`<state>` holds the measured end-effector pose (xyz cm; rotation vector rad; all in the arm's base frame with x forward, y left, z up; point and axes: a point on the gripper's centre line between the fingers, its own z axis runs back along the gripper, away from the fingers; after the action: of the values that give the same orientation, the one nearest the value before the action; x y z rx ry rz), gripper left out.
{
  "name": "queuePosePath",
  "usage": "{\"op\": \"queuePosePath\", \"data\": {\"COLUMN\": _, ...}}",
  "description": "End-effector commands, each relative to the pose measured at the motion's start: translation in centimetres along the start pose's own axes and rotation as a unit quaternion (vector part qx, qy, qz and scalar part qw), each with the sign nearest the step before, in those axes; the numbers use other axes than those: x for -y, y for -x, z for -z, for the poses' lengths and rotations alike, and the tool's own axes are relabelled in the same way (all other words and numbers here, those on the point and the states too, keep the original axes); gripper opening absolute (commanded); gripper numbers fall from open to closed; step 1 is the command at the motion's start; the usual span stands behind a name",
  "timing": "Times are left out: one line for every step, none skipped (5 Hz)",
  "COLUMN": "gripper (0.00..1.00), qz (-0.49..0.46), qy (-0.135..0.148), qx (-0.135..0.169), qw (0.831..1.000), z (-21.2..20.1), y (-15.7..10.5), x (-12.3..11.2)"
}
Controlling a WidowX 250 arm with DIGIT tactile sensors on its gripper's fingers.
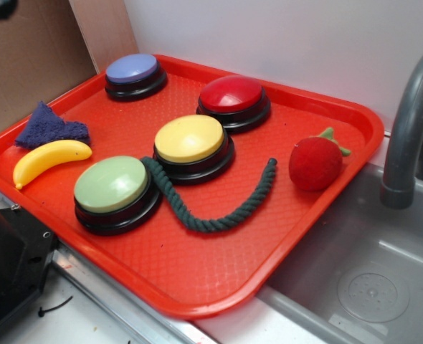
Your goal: Push the green button.
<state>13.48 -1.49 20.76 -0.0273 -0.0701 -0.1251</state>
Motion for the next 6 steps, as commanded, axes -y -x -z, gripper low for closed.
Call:
{"op": "queuePosePath", "data": {"gripper": 1.00, "qz": 0.088, "qy": -0.006, "qx": -0.008, "qw": 0.996, "z": 5.1, "y": -1.8, "x": 0.3}}
{"op": "queuePosePath", "data": {"gripper": 1.00, "qz": 0.098, "qy": -0.002, "qx": -0.020, "qw": 0.995, "z": 7.3, "y": -1.8, "x": 0.4}}
{"op": "queuePosePath", "data": {"gripper": 1.00, "qz": 0.104, "qy": 0.003, "qx": -0.023, "qw": 0.994, "z": 9.6, "y": -1.6, "x": 0.6}}
{"op": "queuePosePath", "data": {"gripper": 1.00, "qz": 0.120, "qy": 0.008, "qx": -0.012, "qw": 0.993, "z": 12.5, "y": -1.6, "x": 0.5}}
{"op": "queuePosePath", "data": {"gripper": 1.00, "qz": 0.138, "qy": 0.018, "qx": -0.007, "qw": 0.990, "z": 14.5, "y": -1.8, "x": 1.4}}
{"op": "queuePosePath", "data": {"gripper": 1.00, "qz": 0.155, "qy": 0.018, "qx": -0.010, "qw": 0.988, "z": 15.2, "y": -2.2, "x": 2.2}}
